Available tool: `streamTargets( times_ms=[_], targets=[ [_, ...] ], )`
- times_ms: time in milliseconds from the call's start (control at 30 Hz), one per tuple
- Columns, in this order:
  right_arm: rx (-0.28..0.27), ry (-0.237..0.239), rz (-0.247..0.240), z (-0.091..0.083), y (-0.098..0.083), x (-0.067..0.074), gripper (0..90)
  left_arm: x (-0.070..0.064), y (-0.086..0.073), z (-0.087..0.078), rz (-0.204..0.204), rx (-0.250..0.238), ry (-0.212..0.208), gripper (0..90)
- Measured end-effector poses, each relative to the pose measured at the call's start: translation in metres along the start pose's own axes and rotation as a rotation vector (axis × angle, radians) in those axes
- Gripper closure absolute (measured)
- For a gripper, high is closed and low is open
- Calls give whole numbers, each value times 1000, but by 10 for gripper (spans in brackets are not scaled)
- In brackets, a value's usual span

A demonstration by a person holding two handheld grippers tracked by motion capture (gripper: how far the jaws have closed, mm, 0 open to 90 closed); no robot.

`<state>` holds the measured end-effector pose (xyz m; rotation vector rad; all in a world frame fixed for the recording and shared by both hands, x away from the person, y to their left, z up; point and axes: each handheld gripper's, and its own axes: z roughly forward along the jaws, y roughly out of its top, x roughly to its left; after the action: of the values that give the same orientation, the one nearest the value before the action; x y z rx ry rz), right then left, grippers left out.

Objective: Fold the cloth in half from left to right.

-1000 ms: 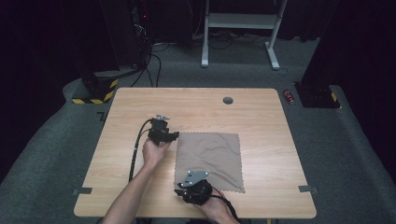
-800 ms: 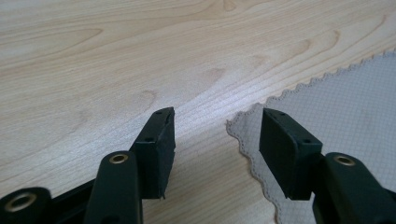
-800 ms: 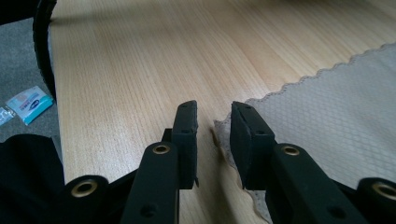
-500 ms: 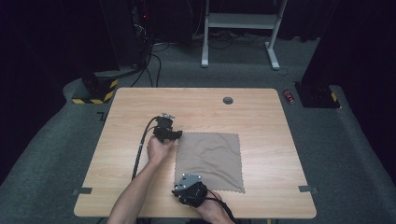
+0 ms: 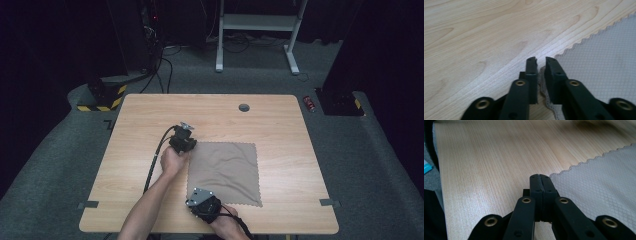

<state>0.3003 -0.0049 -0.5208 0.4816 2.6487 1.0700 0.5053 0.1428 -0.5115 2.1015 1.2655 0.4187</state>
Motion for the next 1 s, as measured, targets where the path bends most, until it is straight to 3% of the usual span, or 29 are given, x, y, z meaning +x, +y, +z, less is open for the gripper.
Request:
streamTargets(
  times_ms=[67, 167, 433, 733, 1000],
  targets=[
    [1, -1, -2, 0, 0, 1, 899, 3, 0, 0, -30, -1, -22, 888],
    [0, 6, 6, -1, 1, 2, 899, 6, 0, 0, -43, 5, -44, 895],
    [-12, 11, 15, -4, 3, 1, 900, 9, 2, -3, -43, -8, -51, 898],
    [-35, 21, 52, -6, 11, -5, 900, 12, 18, -11, -9, 9, -48, 898],
    [-42, 32, 66, -3, 20, -5, 900, 24, 18, -16, -25, 14, -46, 899]
  ],
)
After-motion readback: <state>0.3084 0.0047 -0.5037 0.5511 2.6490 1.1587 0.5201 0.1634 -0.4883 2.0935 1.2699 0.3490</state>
